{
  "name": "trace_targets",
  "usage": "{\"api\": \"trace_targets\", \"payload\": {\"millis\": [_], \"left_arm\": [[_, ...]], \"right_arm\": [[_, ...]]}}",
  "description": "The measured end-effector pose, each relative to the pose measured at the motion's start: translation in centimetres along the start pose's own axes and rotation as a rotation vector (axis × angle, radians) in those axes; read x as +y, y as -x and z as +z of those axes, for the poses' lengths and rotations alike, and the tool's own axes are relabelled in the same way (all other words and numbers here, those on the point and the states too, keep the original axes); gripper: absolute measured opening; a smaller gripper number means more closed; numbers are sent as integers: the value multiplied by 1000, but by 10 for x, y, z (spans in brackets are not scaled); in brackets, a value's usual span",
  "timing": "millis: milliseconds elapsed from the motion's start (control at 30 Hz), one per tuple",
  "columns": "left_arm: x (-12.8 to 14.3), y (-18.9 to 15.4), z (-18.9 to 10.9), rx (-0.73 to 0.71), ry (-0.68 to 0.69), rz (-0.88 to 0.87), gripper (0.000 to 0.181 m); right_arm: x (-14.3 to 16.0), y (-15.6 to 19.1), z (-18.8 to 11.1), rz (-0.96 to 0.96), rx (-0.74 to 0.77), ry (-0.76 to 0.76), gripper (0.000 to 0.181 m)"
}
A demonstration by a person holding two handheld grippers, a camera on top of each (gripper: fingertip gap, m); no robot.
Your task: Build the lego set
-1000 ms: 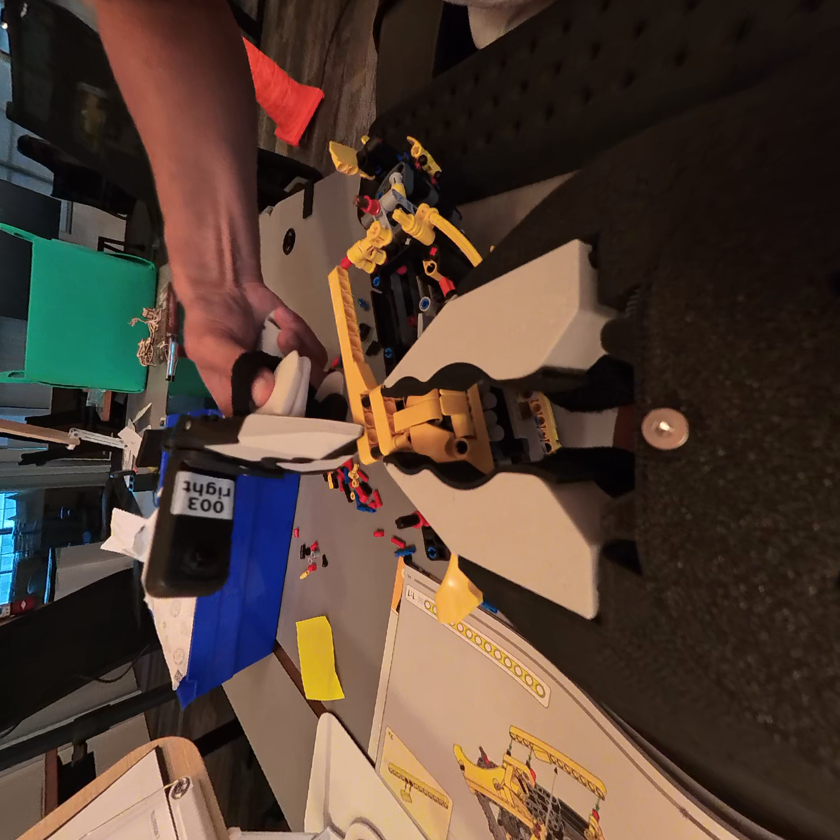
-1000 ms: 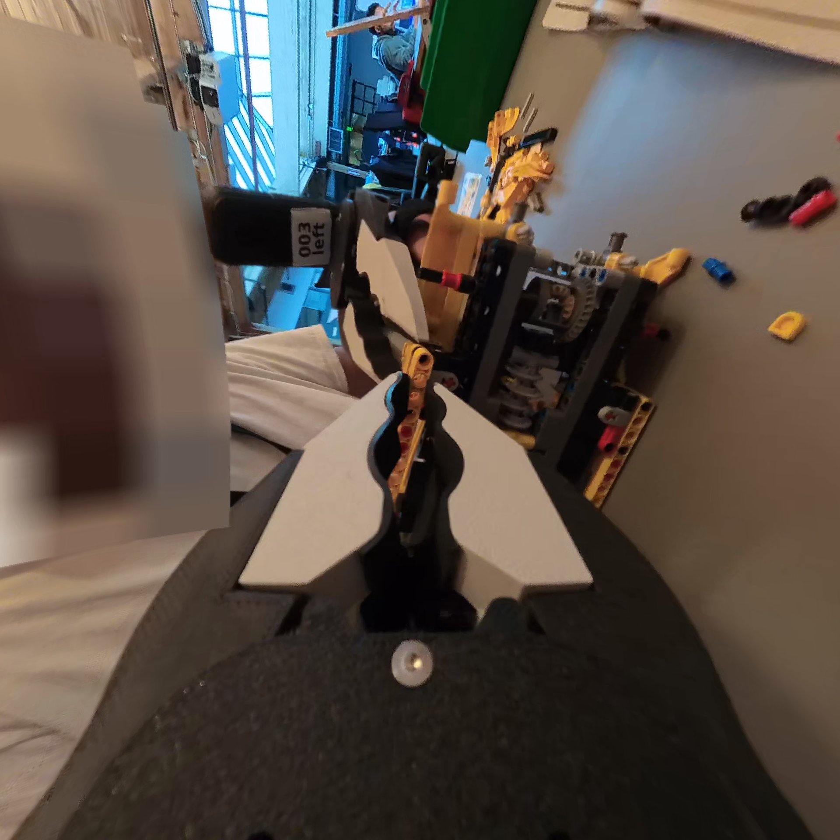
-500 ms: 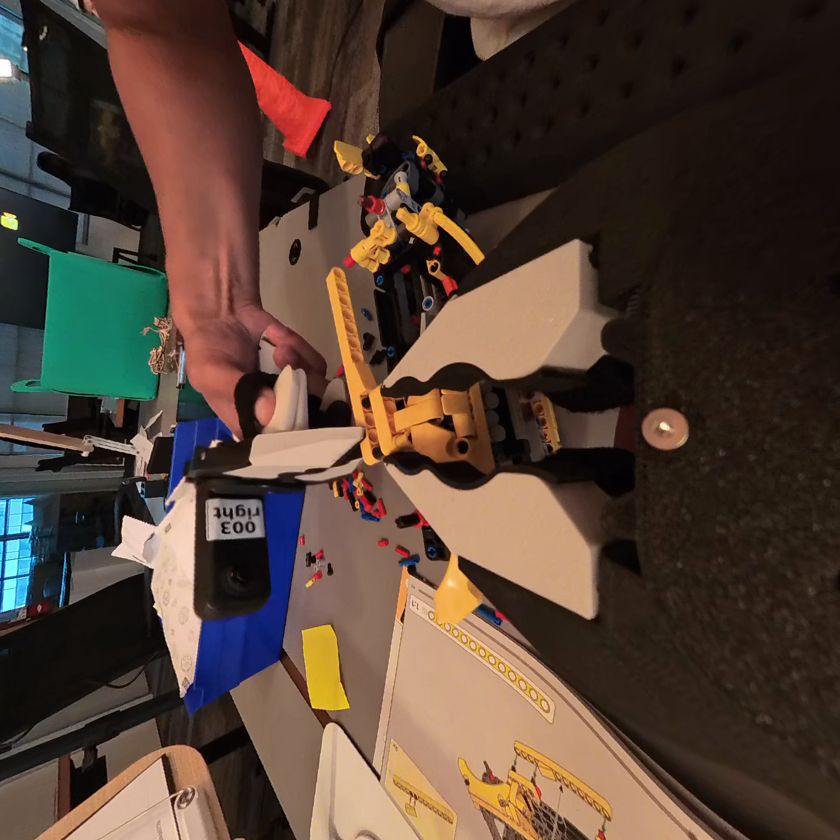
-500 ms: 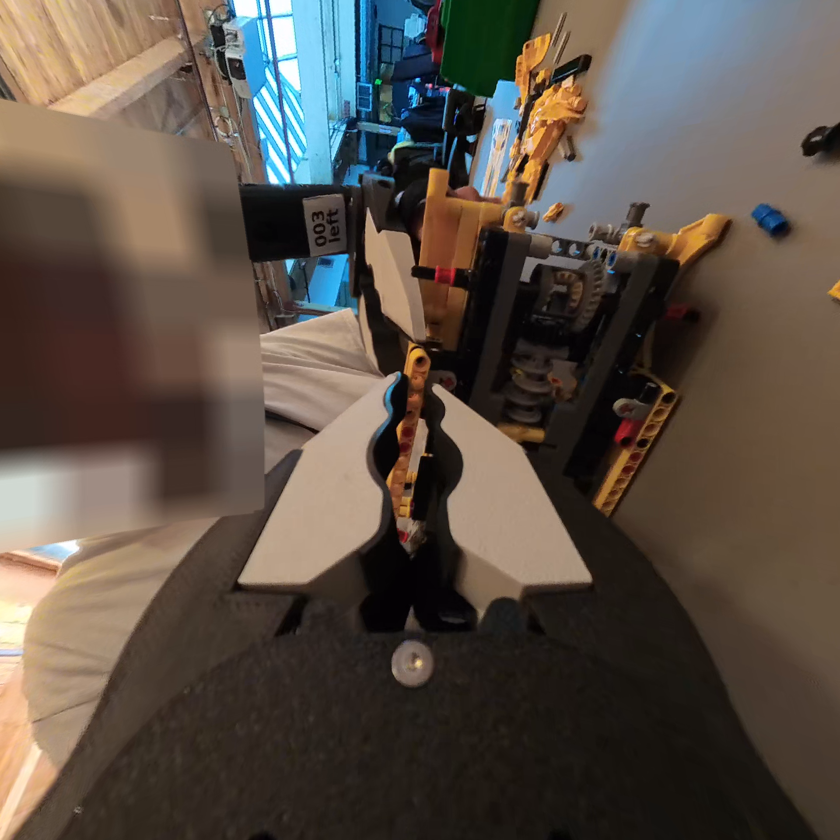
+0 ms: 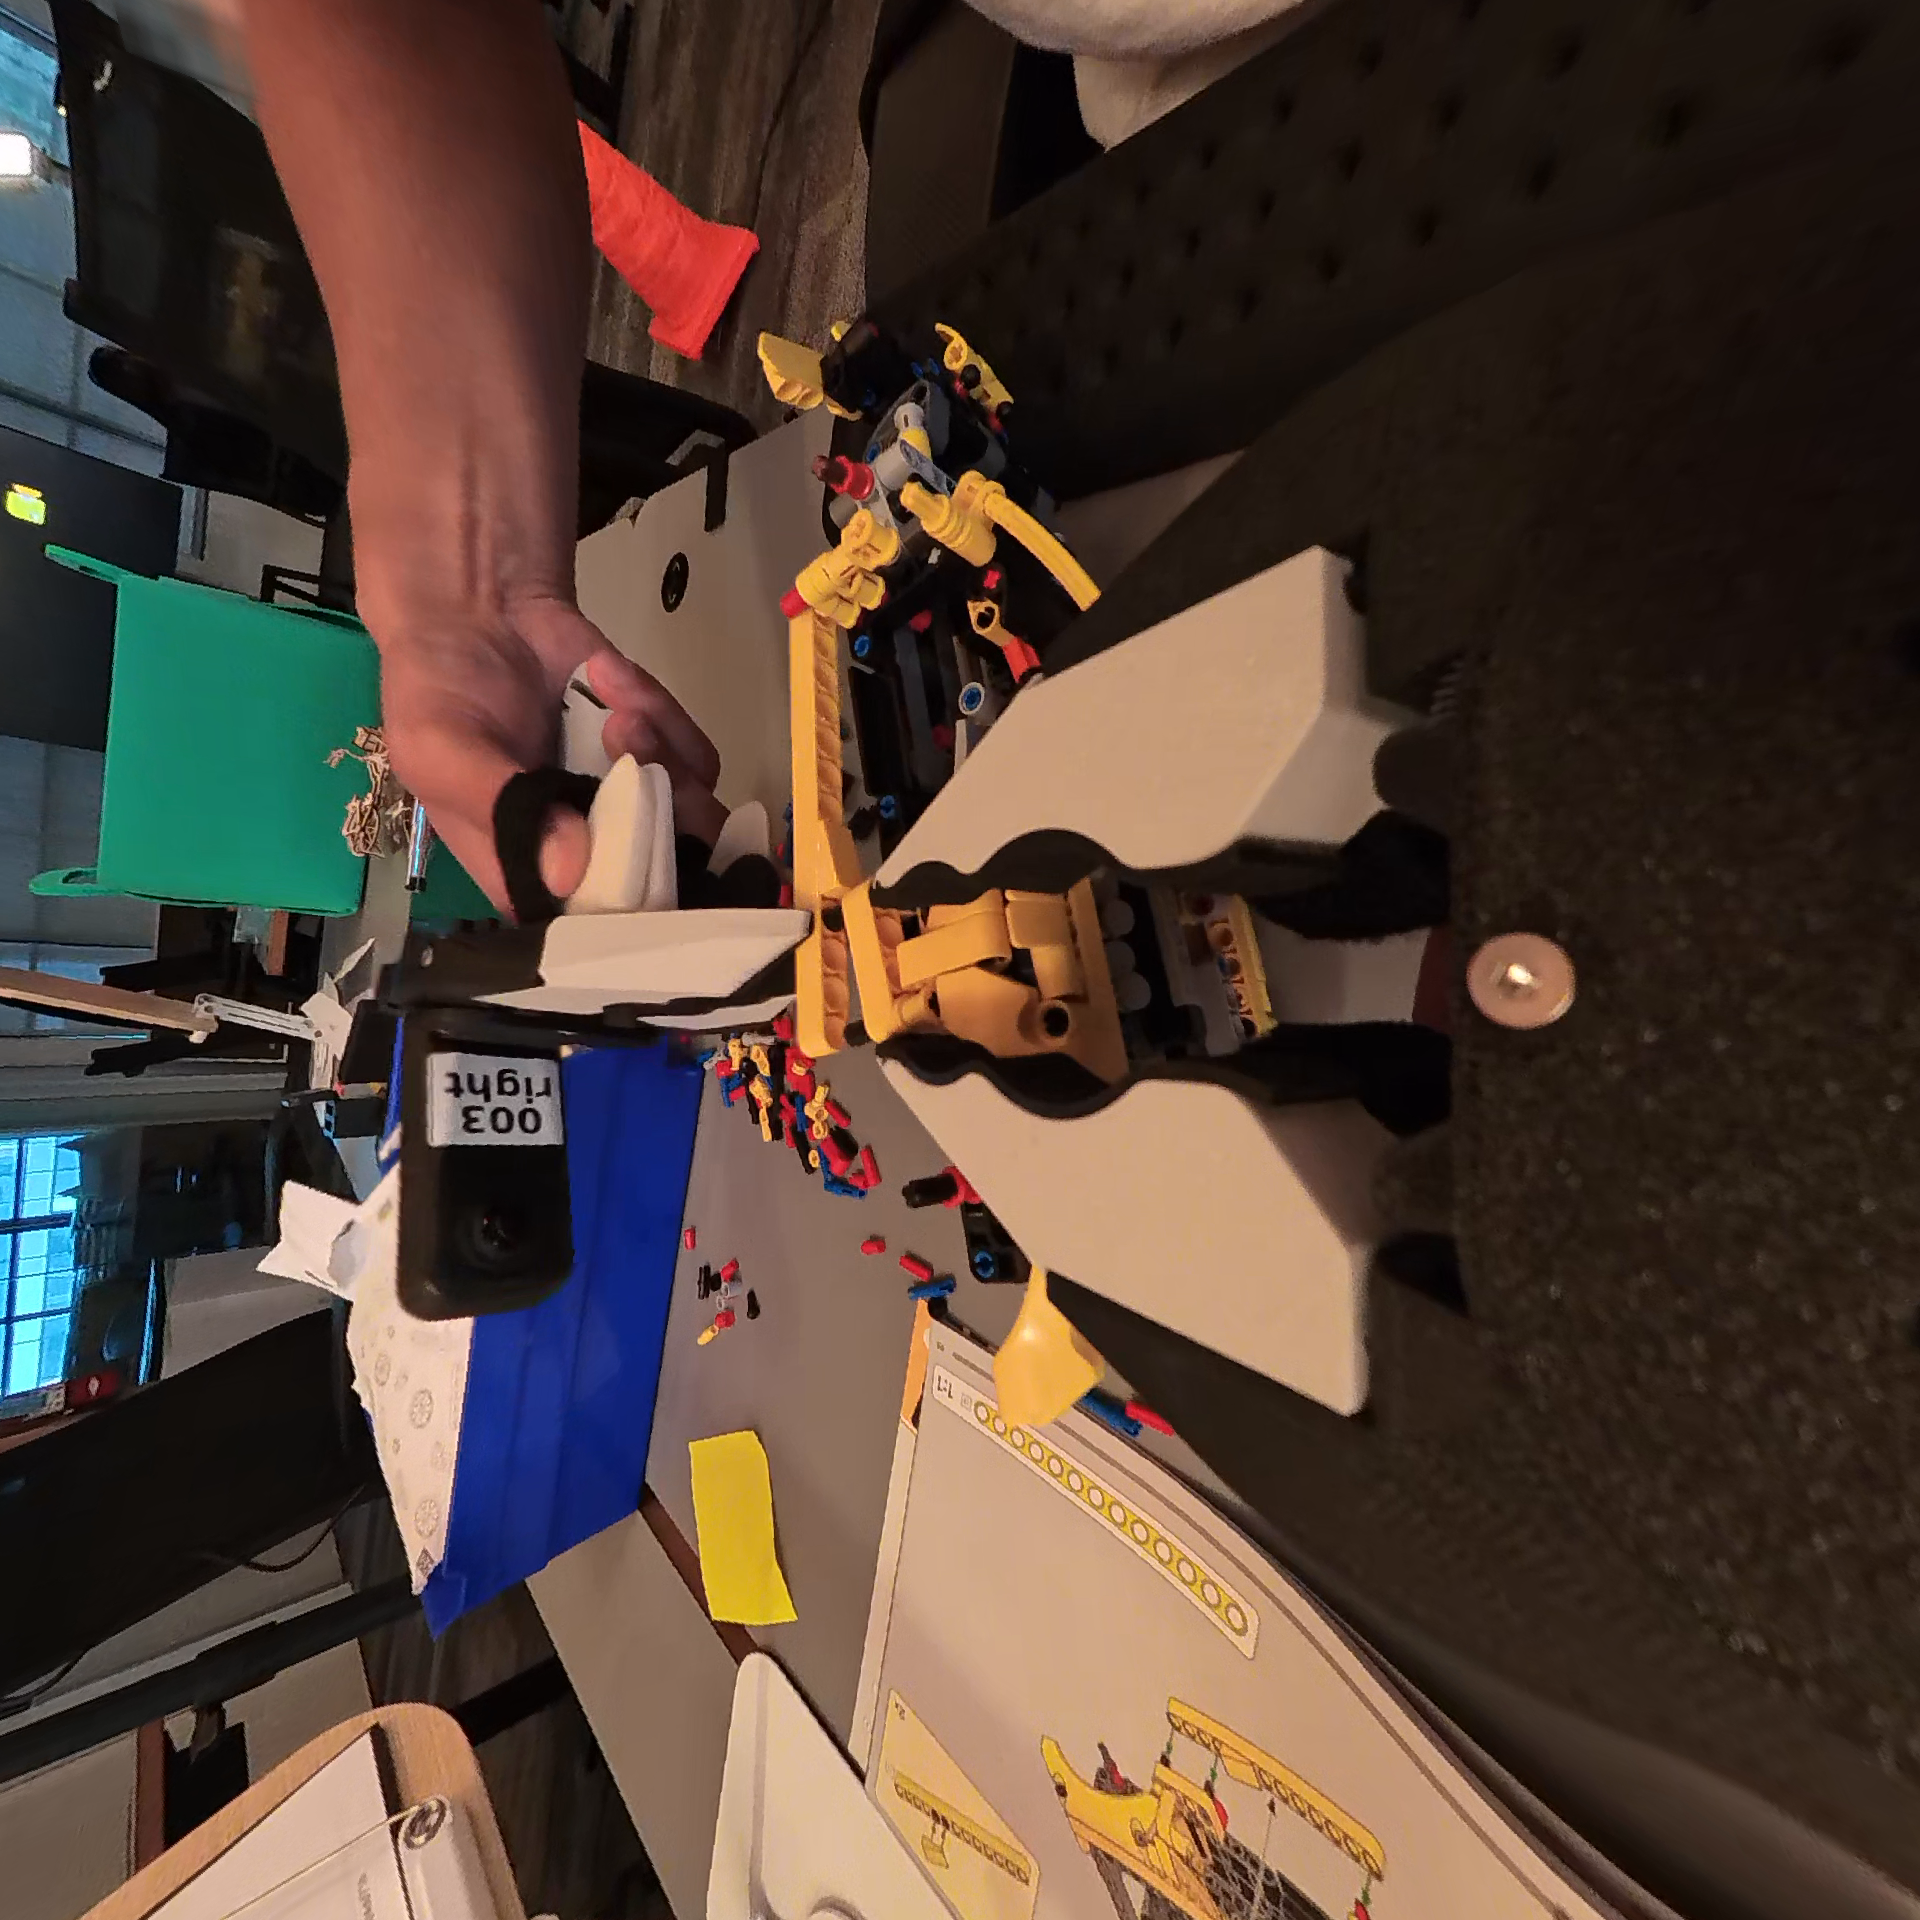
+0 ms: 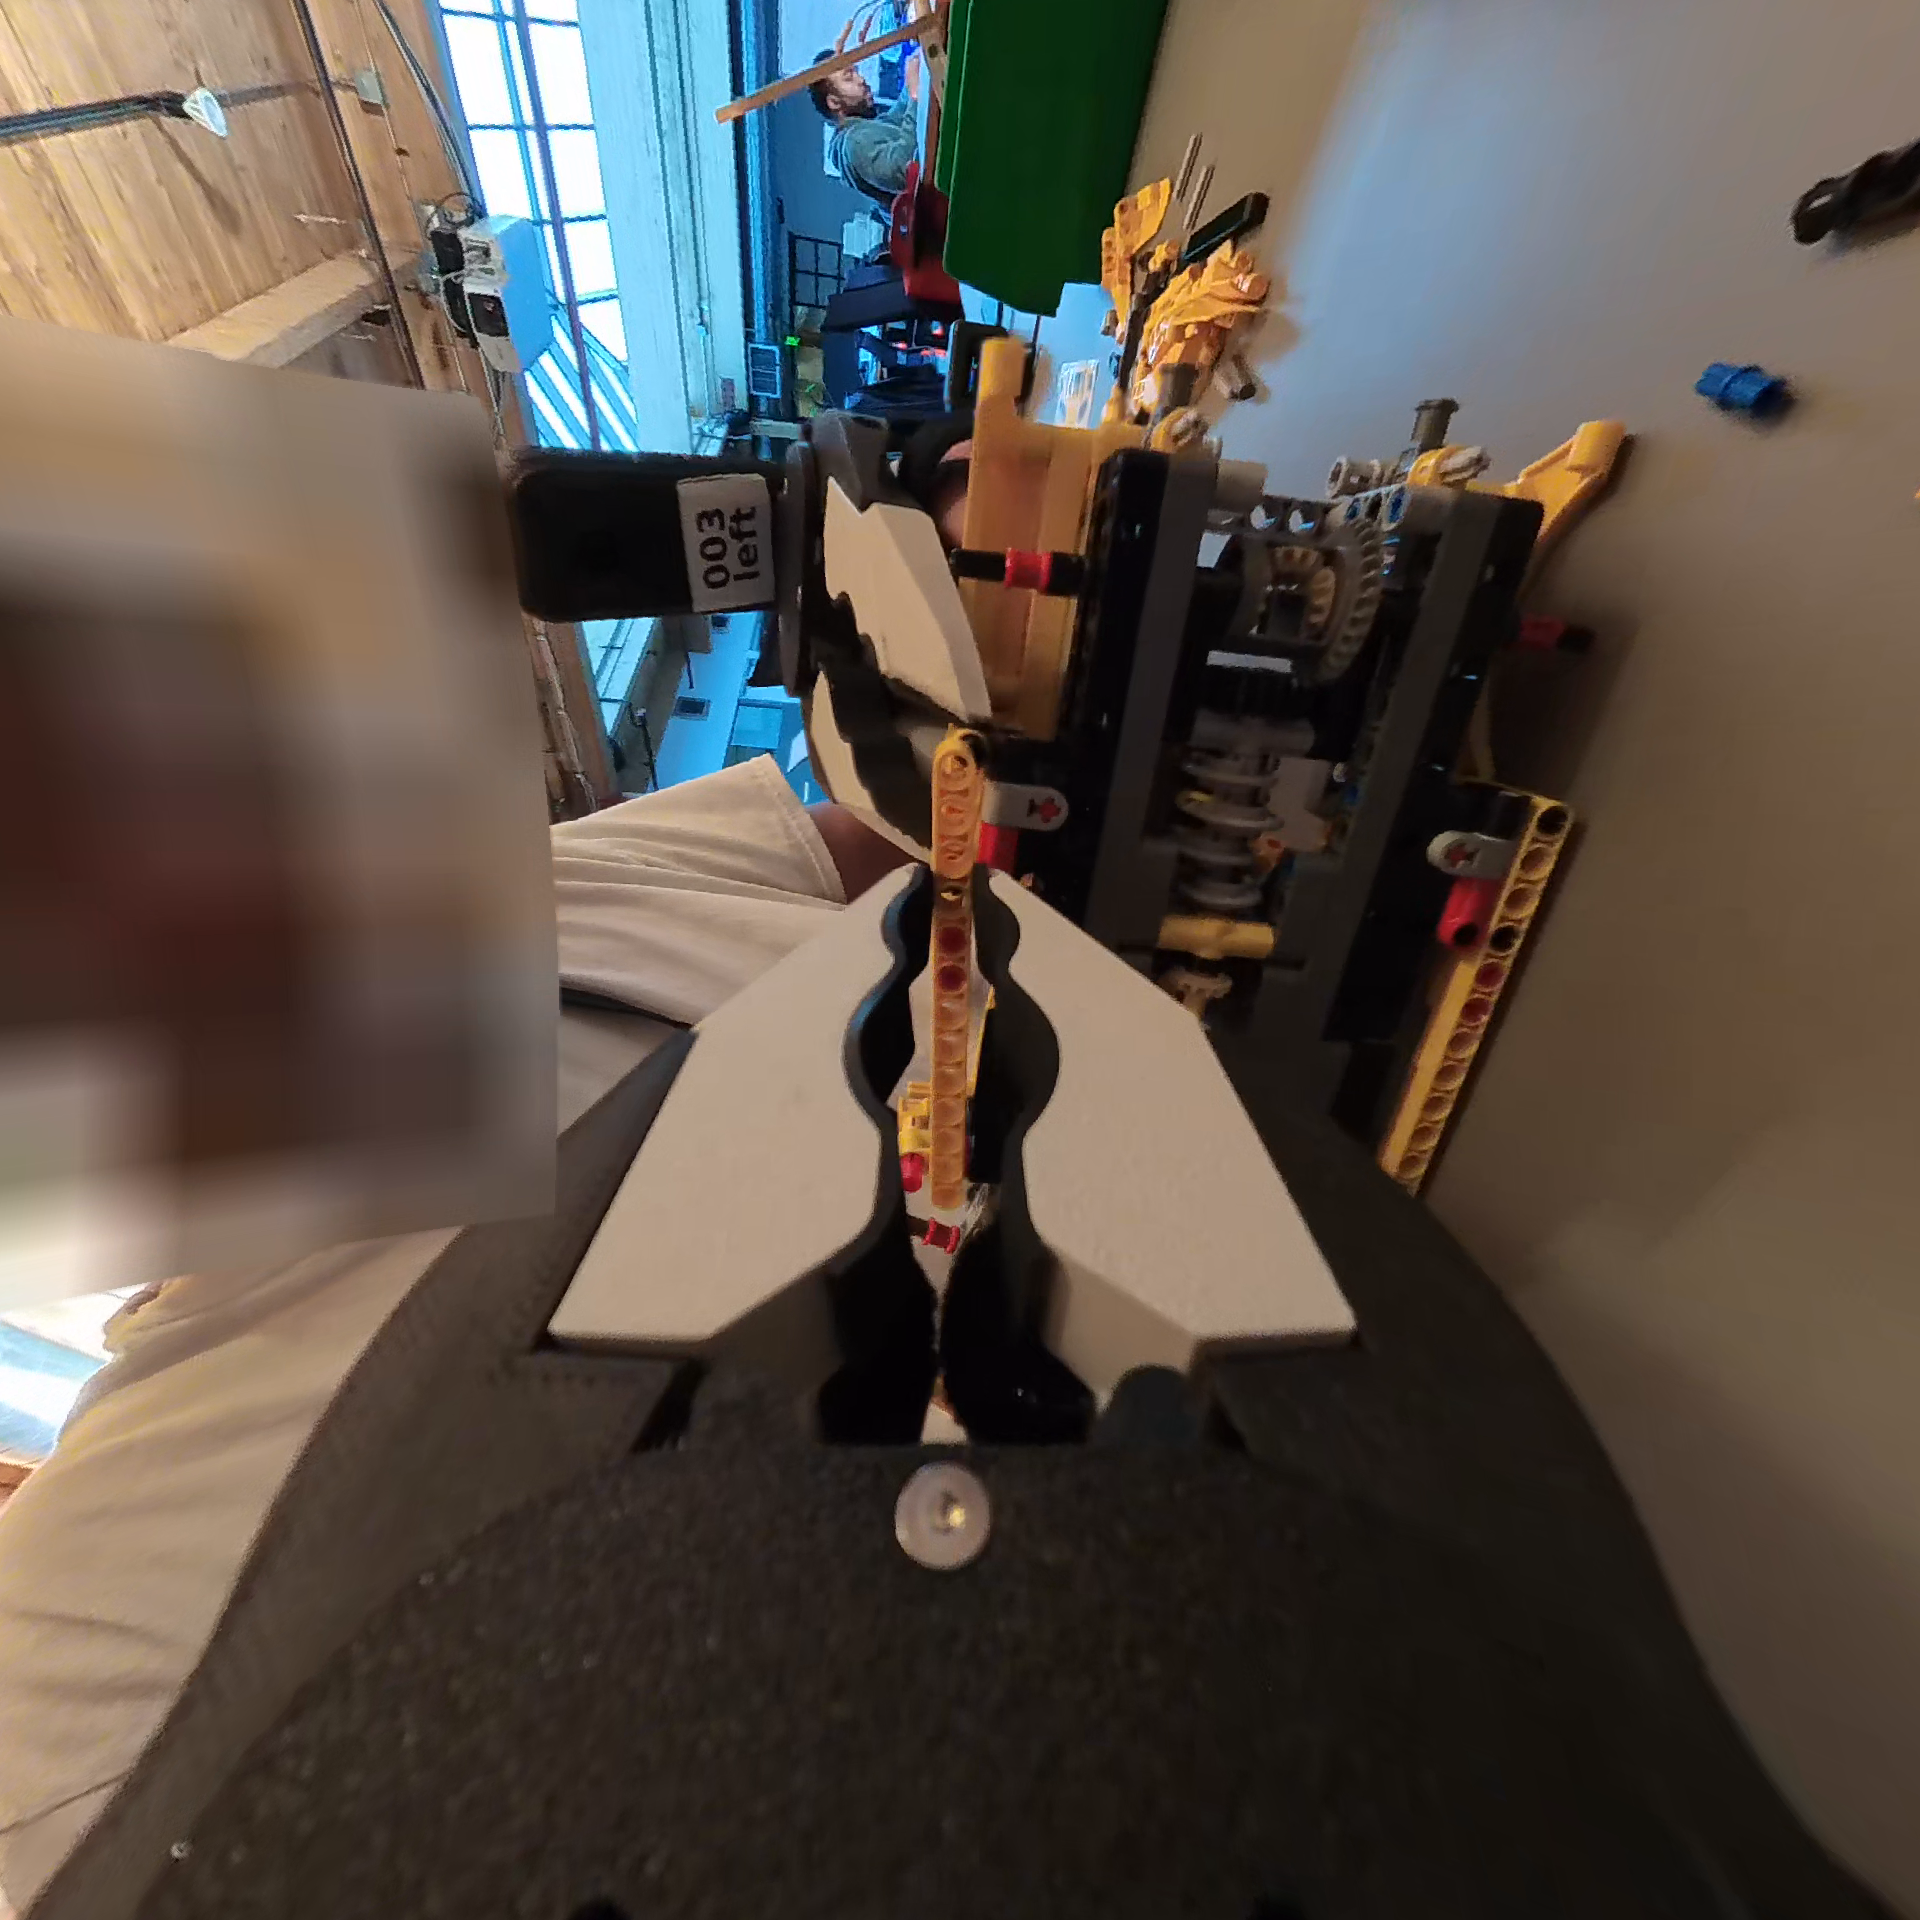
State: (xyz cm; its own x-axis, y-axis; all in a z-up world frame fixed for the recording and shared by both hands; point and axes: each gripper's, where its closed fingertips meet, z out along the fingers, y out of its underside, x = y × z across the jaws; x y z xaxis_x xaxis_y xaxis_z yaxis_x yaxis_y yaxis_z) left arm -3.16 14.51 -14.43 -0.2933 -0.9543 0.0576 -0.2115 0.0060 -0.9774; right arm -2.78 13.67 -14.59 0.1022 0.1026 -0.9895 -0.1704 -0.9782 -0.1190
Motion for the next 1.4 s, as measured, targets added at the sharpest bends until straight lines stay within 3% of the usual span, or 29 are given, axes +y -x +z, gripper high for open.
{"api": "trace_targets", "payload": {"millis": [233,400,500,633,833,1200,1400], "left_arm": [[0,2,2,-27,2,12,25],[0,-1,1,-9,-10,11,25],[0,-2,0,-3,-15,5,25],[-1,-4,1,1,-18,4,25],[-1,-3,3,8,-20,0,25],[0,-5,-2,37,-14,1,25],[0,-5,-3,36,-11,3,25]], "right_arm": [[-3,-3,-1,120,2,-78,7],[1,-2,1,-25,96,-97,7],[2,-2,2,-26,47,-59,6],[4,-3,1,126,-107,-18,7],[4,-4,1,-177,135,-20,6],[2,2,3,-128,134,-16,13],[0,1,3,-104,124,-21,9]]}}
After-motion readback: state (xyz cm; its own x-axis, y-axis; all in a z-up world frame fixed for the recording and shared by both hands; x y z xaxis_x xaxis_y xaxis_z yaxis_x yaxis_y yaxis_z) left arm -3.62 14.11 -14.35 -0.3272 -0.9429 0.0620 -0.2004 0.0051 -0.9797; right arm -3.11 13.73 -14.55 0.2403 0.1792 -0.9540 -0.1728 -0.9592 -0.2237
